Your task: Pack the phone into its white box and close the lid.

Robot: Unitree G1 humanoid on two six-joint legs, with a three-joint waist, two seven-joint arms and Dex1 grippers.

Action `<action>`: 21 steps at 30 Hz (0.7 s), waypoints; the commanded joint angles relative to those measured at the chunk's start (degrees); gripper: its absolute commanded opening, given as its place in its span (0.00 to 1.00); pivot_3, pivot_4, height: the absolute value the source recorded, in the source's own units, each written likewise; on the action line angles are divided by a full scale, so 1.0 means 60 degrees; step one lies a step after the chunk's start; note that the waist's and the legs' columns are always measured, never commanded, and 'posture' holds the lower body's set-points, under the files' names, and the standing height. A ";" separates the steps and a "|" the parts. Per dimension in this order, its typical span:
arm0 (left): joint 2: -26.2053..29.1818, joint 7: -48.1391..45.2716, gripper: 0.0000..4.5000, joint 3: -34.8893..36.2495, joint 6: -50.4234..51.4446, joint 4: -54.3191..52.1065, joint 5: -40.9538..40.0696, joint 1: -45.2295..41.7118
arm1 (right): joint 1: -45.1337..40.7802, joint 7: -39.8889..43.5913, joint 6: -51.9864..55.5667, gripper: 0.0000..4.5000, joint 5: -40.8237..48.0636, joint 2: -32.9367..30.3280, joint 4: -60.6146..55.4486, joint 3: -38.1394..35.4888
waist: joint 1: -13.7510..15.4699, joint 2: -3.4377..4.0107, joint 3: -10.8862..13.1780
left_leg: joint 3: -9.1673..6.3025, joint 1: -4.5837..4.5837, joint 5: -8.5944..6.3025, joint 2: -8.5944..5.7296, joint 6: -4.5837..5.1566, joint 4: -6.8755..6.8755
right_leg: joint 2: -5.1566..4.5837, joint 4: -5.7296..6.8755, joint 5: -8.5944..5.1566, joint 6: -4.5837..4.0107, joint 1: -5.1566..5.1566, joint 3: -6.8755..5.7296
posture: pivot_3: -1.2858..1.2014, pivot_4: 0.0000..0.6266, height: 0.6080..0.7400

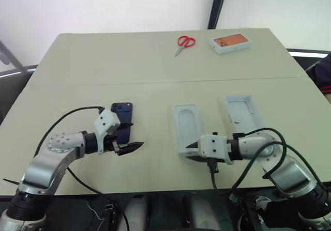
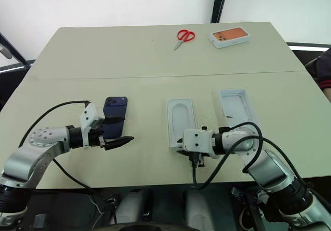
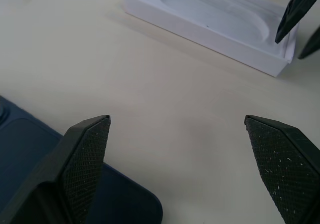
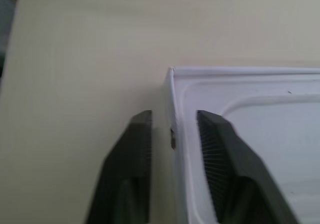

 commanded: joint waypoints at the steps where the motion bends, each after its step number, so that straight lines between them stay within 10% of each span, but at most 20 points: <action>1: 0.0114 0.0131 1.00 0.0473 -0.0083 -0.0189 -0.0053 0.0125 | -0.0257 -0.0117 0.0227 0.76 0.0630 0.0255 -0.0552 -0.0503 | 0.0001 0.0000 0.0000 | 0.0000 0.0000 0.0000 0.0000 0.0000 0.0000 | 0.0000 0.0000 0.0000 0.0000 0.0000 0.0000 | 0.52 0.24 1.00; 3: 0.0063 0.0370 1.00 0.0876 0.0094 -0.0098 -0.0239 0.0151 | -0.0553 -0.0228 0.0581 0.98 0.1102 0.0455 -0.0534 -0.0870 | 0.0001 0.0000 0.0000 | -0.0001 0.0000 0.0000 0.0000 0.0000 0.0000 | 0.0000 0.0001 0.0000 0.0000 0.0000 0.0000 | 0.52 0.24 1.00; 7: -0.0376 0.1602 1.00 0.2316 0.1330 0.0390 -0.1154 -0.0240 | -0.1825 -0.0841 0.1357 0.98 0.1635 0.1383 -0.0083 -0.1038 | -0.0041 0.0000 0.0000 | -0.0003 0.0003 0.0000 0.0005 0.0000 0.0000 | 0.0004 0.0006 0.0000 -0.0001 -0.0003 0.0000 | 0.52 0.24 1.00; 17: -0.1141 0.4963 1.00 0.4002 0.4782 0.1362 -0.2039 -0.1612 | -0.4175 -0.3351 0.1379 0.01 -0.1286 0.3973 0.3298 0.1795 | -0.0035 -0.0009 -0.0006 | -0.0008 -0.0009 0.0008 -0.0007 -0.0015 0.0005 | 0.0001 0.0021 0.0001 0.0002 -0.0023 -0.0006 | 0.52 0.24 1.00; 21: -0.1440 0.5577 1.00 0.4298 0.5798 0.1674 -0.2318 -0.1957 | -0.4661 -0.3967 0.0546 0.01 -0.2402 0.4737 0.4673 0.2687 | -0.0053 -0.0010 -0.0006 | -0.0005 -0.0014 0.0041 -0.0013 -0.0072 0.0002 | 0.0002 0.0032 0.0002 0.0002 -0.0044 -0.0001 | 0.52 0.24 1.00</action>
